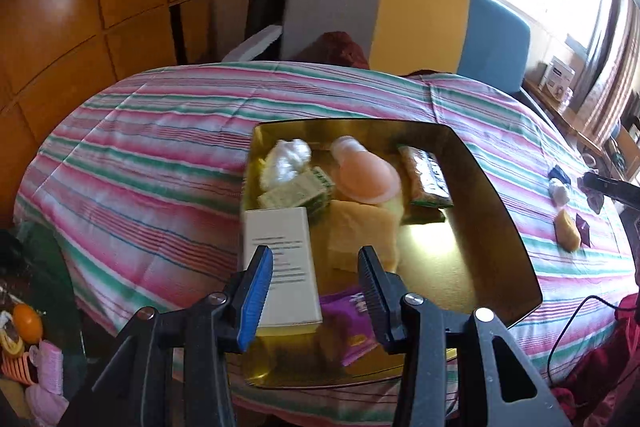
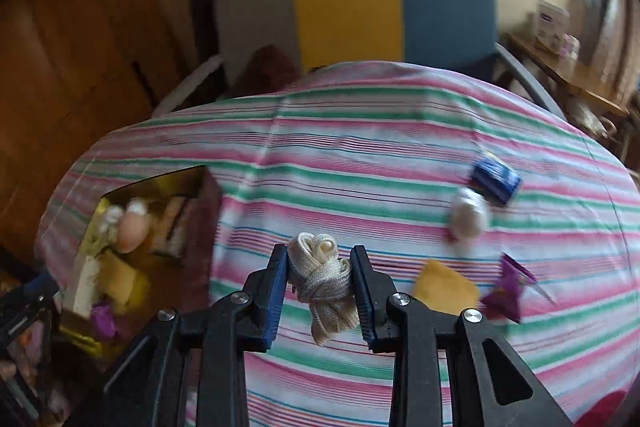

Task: Organize objects
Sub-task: 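Carry the white rope bundle into the tray and open the right gripper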

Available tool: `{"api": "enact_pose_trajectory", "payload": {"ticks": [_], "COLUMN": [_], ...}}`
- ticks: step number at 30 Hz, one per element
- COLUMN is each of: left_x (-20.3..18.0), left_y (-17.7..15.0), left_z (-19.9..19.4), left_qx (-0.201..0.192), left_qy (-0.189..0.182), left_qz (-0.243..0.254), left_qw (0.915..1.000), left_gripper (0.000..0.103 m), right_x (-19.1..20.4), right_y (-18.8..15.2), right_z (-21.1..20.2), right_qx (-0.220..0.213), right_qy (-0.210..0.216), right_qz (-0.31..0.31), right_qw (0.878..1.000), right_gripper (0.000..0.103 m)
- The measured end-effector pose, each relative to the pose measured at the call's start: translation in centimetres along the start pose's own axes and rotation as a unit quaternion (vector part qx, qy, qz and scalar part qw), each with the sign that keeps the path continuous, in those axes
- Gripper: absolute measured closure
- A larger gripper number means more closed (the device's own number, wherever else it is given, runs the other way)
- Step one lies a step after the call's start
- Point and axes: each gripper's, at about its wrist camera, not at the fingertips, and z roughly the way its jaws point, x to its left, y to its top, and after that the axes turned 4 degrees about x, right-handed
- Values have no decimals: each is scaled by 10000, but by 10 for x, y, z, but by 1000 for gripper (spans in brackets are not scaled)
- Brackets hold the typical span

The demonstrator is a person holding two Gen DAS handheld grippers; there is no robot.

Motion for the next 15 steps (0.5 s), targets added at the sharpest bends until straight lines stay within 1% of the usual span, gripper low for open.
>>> {"api": "enact_pose_trajectory", "payload": {"ticks": [2, 5, 8, 11, 13, 15], "left_x": [10, 22, 28, 33, 36, 38], "left_y": [-2, -5, -9, -13, -14, -15], "left_z": [-1, 1, 3, 6, 9, 11], "left_qx": [0, 27, 47, 75, 115, 122], "left_qy": [30, 35, -15, -73, -118, -146], "left_qz": [-134, -302, -401, -452, -517, -544], "left_qw": [9999, 9995, 9992, 9989, 9985, 9983], "left_gripper": [59, 59, 59, 59, 59, 59], "right_x": [51, 118, 169, 194, 200, 203], "right_y": [2, -2, -10, -15, -17, -17], "right_z": [6, 25, 55, 90, 112, 126], "right_qx": [75, 323, 643, 987, 1204, 1331], "right_qy": [404, 784, 869, 842, 776, 710], "right_qz": [-535, -1208, -1707, -1851, -1847, -1816], "right_qw": [9977, 9890, 9794, 9741, 9723, 9717], "right_gripper": [71, 71, 71, 71, 71, 71]}}
